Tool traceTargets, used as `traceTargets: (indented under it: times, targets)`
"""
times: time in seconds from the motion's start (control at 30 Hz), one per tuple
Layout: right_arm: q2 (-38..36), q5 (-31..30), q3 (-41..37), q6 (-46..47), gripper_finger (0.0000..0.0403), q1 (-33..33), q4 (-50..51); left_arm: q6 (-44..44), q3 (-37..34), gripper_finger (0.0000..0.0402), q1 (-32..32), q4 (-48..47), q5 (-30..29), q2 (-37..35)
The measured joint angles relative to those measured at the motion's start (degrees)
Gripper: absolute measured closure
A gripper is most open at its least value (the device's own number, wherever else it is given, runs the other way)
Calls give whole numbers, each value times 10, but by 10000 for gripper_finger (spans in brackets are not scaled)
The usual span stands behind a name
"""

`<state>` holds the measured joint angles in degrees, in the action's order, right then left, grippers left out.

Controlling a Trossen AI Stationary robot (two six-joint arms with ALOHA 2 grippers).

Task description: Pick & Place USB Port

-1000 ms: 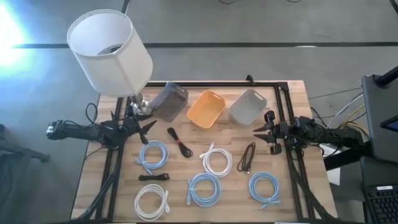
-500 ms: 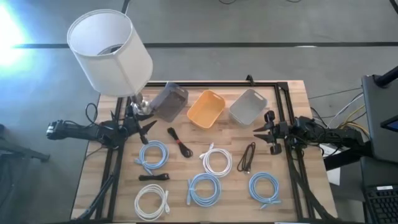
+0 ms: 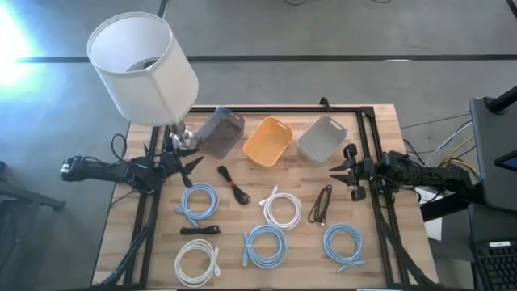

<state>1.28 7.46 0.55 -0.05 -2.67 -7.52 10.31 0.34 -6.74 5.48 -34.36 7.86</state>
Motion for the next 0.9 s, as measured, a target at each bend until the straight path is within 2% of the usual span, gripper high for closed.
traceTargets:
  times: [0.2, 0.63, 0.9]
  targets:
    - [0, 0, 0, -1, 316, 0, 0, 0, 0, 254, 0, 0, 0, 0]
    - [0, 0, 0, 0, 335, 0, 0, 0, 0, 254, 0, 0, 0, 0]
    - [0, 0, 0, -1, 324, 0, 0, 0, 0, 254, 0, 0, 0, 0]
